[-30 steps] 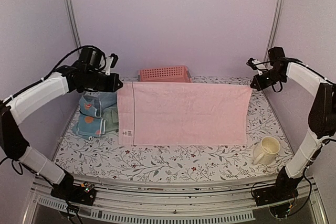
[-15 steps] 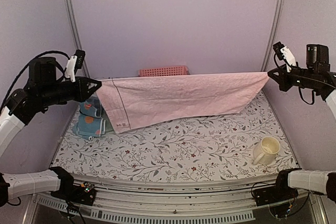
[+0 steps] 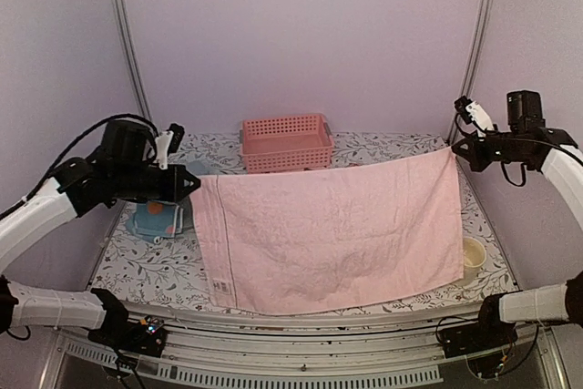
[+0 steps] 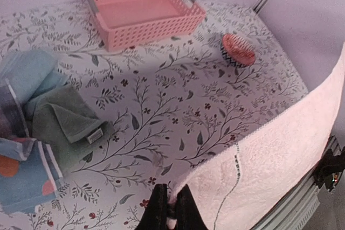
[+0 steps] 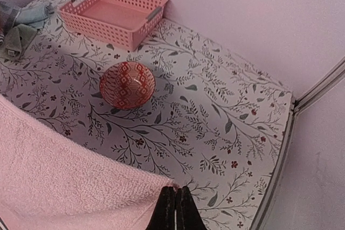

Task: Roll the towels
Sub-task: Flatten out the towel at the center of the board.

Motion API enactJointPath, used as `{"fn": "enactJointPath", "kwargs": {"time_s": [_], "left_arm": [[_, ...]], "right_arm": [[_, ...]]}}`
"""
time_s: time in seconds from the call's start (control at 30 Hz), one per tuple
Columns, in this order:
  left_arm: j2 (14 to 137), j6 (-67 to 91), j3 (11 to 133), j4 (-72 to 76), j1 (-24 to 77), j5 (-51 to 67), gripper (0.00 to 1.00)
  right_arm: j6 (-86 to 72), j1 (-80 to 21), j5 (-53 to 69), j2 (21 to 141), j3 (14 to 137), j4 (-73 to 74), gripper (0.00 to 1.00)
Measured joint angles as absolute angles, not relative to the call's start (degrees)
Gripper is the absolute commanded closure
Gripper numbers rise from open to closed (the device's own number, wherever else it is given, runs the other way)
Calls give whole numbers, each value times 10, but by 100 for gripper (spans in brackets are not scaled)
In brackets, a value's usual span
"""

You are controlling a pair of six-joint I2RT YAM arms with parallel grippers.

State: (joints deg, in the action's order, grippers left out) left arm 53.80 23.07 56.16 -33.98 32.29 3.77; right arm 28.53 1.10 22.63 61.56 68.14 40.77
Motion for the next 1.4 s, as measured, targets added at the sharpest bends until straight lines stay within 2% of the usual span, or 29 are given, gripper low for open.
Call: {"fn": "enactJointPath", "kwargs": {"time_s": [0.27,0.4,0.57,0.83,0.87,0.9,0.93,1.07,1.17,1.23,1.4], "left_arm": [[861,223,563,-300,294,-3,100],[968,208,615,-293,271,-17,100],[1024,189,662,-280,255,-29,100],[1053,168,676,-261,251,-30,100],[1054,167,676,-260,250,-30,93],[1055,165,676,-259,250,-30,82],[1055,163,676,-258,249,-30,76],[1054,159,680,-266,248,-32,62],[1040,163,678,-280,248,-33,54],[1009,168,671,-295,252,-29,57],[905,194,647,-333,290,12,77]], "right_arm": [[285,10,226,927,672,334,98],[283,3,219,1047,728,323,98],[277,-5,202,1120,803,311,98],[272,-8,185,1169,844,302,96],[272,-8,185,1172,844,302,93],[271,-8,185,1174,844,302,87],[269,-8,185,1176,844,302,80],[265,-8,176,1176,844,306,64],[265,-8,175,1160,835,315,59],[268,-9,175,1124,812,327,59],[308,-23,185,996,744,365,65]]}}
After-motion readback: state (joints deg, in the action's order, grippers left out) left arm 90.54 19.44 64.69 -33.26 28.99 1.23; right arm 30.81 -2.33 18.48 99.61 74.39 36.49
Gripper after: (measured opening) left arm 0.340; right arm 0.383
